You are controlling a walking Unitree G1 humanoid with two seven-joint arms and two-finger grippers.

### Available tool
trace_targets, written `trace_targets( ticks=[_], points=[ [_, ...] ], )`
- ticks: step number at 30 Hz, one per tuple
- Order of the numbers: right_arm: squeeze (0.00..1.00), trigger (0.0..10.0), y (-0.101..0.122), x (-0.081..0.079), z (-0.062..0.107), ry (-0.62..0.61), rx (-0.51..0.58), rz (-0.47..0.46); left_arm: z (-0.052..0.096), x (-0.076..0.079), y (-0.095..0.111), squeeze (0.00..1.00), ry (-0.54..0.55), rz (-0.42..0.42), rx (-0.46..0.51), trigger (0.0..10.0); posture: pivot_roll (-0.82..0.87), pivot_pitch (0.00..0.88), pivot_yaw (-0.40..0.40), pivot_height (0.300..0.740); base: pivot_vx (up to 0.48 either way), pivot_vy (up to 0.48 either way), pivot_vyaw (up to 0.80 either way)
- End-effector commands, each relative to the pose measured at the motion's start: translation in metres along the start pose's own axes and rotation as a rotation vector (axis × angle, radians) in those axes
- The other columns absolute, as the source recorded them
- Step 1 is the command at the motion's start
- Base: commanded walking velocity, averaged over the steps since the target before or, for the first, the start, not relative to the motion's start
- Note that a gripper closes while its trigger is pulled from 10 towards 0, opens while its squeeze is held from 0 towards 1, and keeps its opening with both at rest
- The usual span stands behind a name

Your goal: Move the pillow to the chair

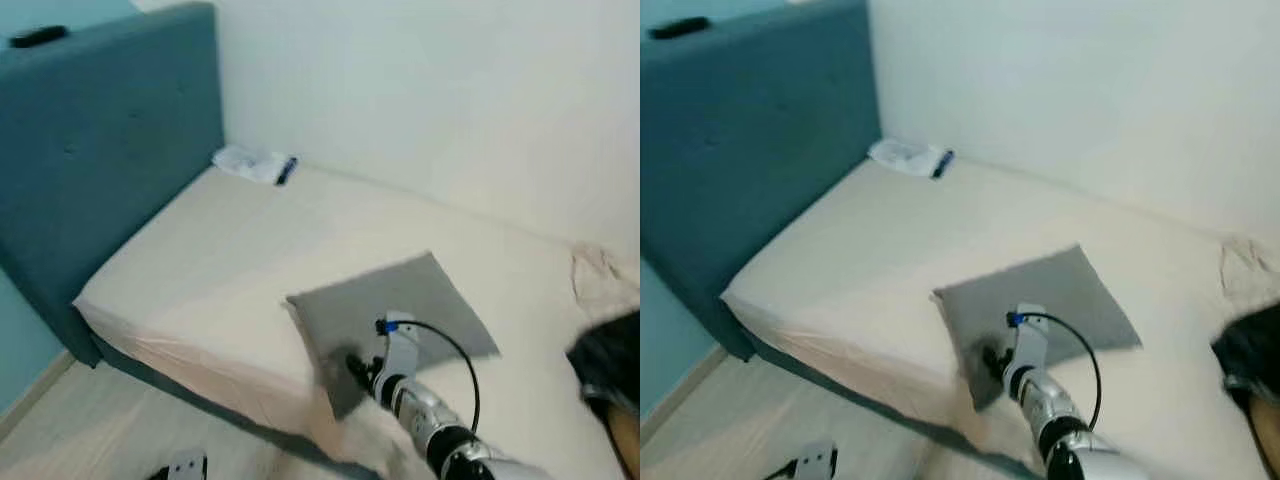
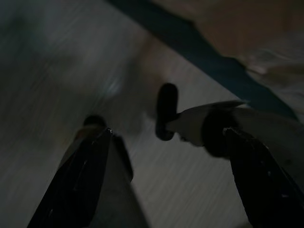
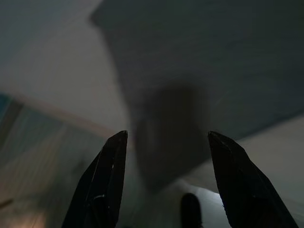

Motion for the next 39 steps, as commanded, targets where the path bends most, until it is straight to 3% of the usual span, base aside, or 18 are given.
trace_targets(
  ticks=[1,5,19,31,34,39],
  points=[
    [0.0,10.0,-0.003,0.005,0.001,-0.013,0.0,-0.019,0.001,0.001,-0.006,0.0,0.001,0.005,-0.02,10.0,0.03,0.051,-0.09,0.74,0.0,0.0,-0.74],
    [0.0,10.0,-0.004,0.007,0.003,-0.012,0.007,-0.035,0.001,0.0,-0.007,0.0,0.007,0.006,-0.022,10.0,0.02,0.05,-0.089,0.74,0.0,0.0,-0.75],
    [0.0,10.0,-0.004,-0.001,0.003,0.049,0.021,-0.051,0.004,-0.021,-0.007,0.0,0.106,0.002,-0.019,10.0,0.03,0.037,-0.094,0.74,0.0,-0.282,0.0],
    [0.0,10.0,-0.007,-0.003,0.003,0.058,0.007,-0.039,0.004,-0.02,-0.006,0.0,0.101,-0.001,-0.023,10.0,0.02,0.051,-0.089,0.74,0.0,0.0,0.0],
    [0.0,10.0,-0.007,-0.004,0.003,0.06,0.005,-0.038,0.004,-0.022,-0.007,0.0,0.112,-0.029,-0.027,10.0,0.02,0.052,-0.089,0.74,0.0,-0.48,0.0],
    [0.0,10.0,-0.005,-0.008,0.001,0.072,0.008,-0.034,0.006,-0.029,-0.006,0.0,0.155,0.018,-0.009,10.0,0.02,0.058,-0.091,0.74,0.0,-0.288,0.0]
  ],
)
Point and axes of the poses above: a point about 5 cm out from each wrist's last joint towards the gripper, its own z axis pointing back from the gripper into the wrist, its own y axis along the axis of the wrist's last joint, x = y × z, the point moved 6 cm from there along -z, pointing out of the wrist towards the gripper, and after that the axes turned 3 degrees about -z, right-handed, at the moved point
